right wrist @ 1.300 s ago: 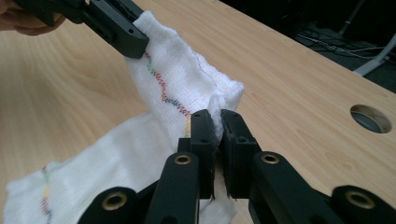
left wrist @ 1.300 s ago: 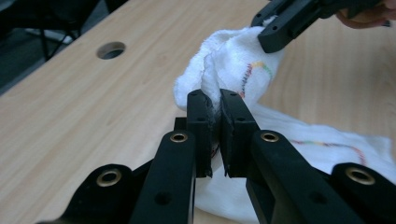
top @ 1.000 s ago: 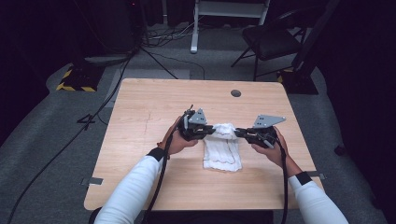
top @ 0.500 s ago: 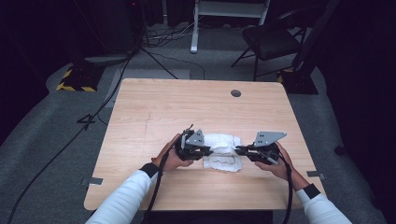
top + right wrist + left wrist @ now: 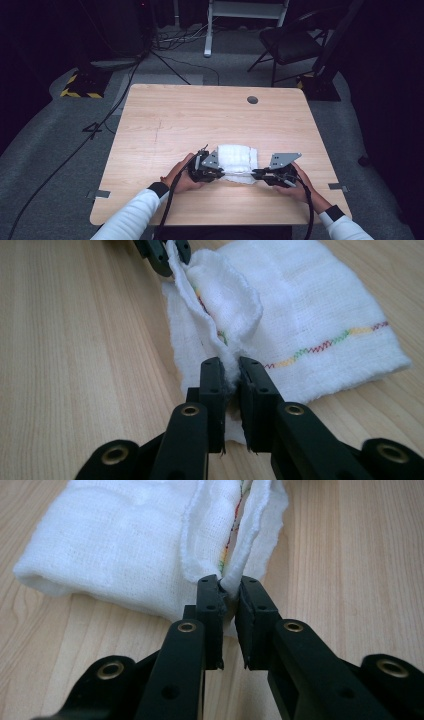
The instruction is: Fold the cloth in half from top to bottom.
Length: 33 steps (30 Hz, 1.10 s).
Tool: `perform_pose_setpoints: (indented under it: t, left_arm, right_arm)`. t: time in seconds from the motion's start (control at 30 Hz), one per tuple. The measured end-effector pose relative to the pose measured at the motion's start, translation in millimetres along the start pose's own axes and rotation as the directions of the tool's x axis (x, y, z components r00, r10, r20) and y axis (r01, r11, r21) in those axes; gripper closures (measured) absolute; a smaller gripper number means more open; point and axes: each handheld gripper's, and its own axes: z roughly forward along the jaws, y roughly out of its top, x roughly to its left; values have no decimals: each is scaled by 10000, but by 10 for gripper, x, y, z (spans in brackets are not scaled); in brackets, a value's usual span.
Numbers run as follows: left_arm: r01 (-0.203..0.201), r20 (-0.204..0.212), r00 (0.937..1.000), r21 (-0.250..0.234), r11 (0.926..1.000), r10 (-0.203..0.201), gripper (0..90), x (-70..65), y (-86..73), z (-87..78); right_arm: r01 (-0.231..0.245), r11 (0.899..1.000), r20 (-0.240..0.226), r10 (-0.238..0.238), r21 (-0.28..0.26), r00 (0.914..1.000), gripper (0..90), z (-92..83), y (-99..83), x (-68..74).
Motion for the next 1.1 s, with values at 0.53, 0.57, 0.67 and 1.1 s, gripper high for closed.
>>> perform_pose_setpoints:
  t: [0.53,0.57,0.67,1.1]
  left_arm:
    - [73,10,10000,25,10000,-73,801,-32,-105,37]
    - [76,19,10000,-10,10000,-76,799,-32,-107,38]
    - [167,63,9998,-15,9999,-167,767,-36,-101,32]
    - [364,-330,9988,-290,9989,-373,642,-48,-56,-133]
  right_arm:
    - [7,9991,92,-11,435,10000,831,116,-89,97]
    - [9,9991,133,-15,425,9999,831,116,-94,102]
    - [75,9989,183,-83,455,9998,830,116,-88,108]
    - [210,9998,397,-211,43,9990,764,-27,-43,95]
